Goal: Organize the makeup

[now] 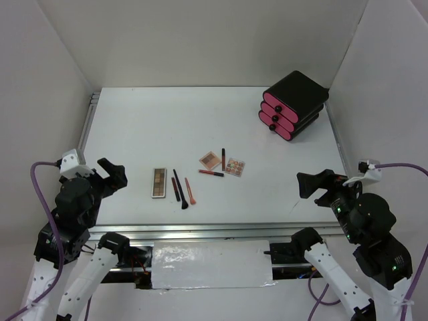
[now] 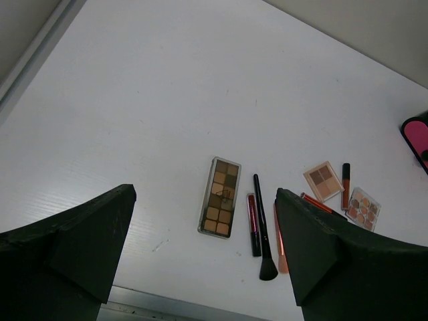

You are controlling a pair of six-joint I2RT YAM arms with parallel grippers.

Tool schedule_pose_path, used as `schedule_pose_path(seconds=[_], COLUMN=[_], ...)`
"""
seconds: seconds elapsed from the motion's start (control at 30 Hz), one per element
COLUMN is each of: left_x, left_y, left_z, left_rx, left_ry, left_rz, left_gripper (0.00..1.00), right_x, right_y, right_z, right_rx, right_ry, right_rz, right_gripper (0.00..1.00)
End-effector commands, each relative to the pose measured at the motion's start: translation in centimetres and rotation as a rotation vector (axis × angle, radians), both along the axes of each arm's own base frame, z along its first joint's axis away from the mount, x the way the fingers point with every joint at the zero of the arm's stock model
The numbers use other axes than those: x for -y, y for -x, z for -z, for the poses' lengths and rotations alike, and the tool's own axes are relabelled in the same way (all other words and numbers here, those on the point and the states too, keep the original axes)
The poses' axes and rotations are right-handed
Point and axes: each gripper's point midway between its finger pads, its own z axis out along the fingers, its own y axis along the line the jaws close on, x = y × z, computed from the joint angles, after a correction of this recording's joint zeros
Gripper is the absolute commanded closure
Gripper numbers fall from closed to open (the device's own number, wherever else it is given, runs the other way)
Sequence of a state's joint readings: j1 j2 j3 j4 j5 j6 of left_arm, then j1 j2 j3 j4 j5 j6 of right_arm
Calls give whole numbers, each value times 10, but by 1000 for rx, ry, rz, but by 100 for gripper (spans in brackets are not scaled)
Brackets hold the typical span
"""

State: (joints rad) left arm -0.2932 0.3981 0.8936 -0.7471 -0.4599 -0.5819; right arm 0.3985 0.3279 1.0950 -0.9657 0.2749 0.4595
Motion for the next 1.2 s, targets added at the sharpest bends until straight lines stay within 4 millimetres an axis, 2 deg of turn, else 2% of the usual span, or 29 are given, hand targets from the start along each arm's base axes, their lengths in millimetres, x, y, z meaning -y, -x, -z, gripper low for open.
schedule_pose_path(seconds=[0.0,0.23,0.3,0.4,0.43,0.47,0.5,0.57,0.6,0.63,0.67,0.7,0.73,0.77,0.8,0.83,0.87,0.9,0.97,1.0,1.03,1.1,1.13,1.17], left_x=[3,8,8,10,11,11,12,11,11,10,10,11,12,13,14,16,20,22,23,23,23,26,28,29], left_y=[-5,-6,-7,-8,-9,-9,-10,-10,-11,-11,-11,-10,-10,-11,-10,-11,-11,-13,-15,-16,-16,-18,-19,-19], left_z=[-7,-8,-7,-6,-5,-5,-4,-2,-2,-1,-1,-1,-1,-2,-2,-3,-2,-3,-1,0,1,4,3,3], left_rx=[32,45,41,35,33,32,21,9,6,1,1,2,5,11,14,17,16,19,9,2,-6,-19,-16,-16], left_ry=[10,11,9,6,6,6,2,2,1,-3,1,0,-1,-1,-2,-2,-7,-8,-11,-12,-12,-17,-16,-20], left_rz=[9,39,41,52,57,59,60,55,51,46,46,48,55,64,74,87,109,121,124,119,120,135,147,154], left_gripper=[1,1,0,1,1,1,1,1,1,1,1,1,1,1,1,1,1,1,0,1,1,1,0,1], right_x=[4,-5,-13,-37,-50,-58,-76,-96,-104,-95,-91,-92,-83,-76,-78,-79,-70,-73,-71,-73,-77,-76,-72,-73], right_y=[0,-3,-11,-38,-57,-70,-97,-127,-152,-172,-188,-211,-230,-240,-260,-277,-281,-296,-312,-319,-329,-336,-335,-343], right_z=[-12,-8,-6,-2,12,15,31,28,52,42,45,72,51,56,89,71,68,91,82,91,92,94,109,90], right_rx=[35,7,-3,-38,-116,-153,-239,-255,-334,-310,-325,-395,-346,-377,-461,-430,-438,-480,-429,-433,-394,-364,-365,-288], right_ry=[-15,15,17,-8,-5,-13,-8,-9,39,79,126,237,320,441,582,644,819,948,1114,1168,1210,1269,1317,1316], right_rz=[23,-29,-55,-107,-126,-132,-151,-190,-172,-85,-39,-13,96,135,159,211,301,328,429,429,433,464,457,499], right_gripper=[0,0,0,0,0,0,0,0,0,0,0,0,0,0,0,0,0,1,4,5,7,8,10,11])
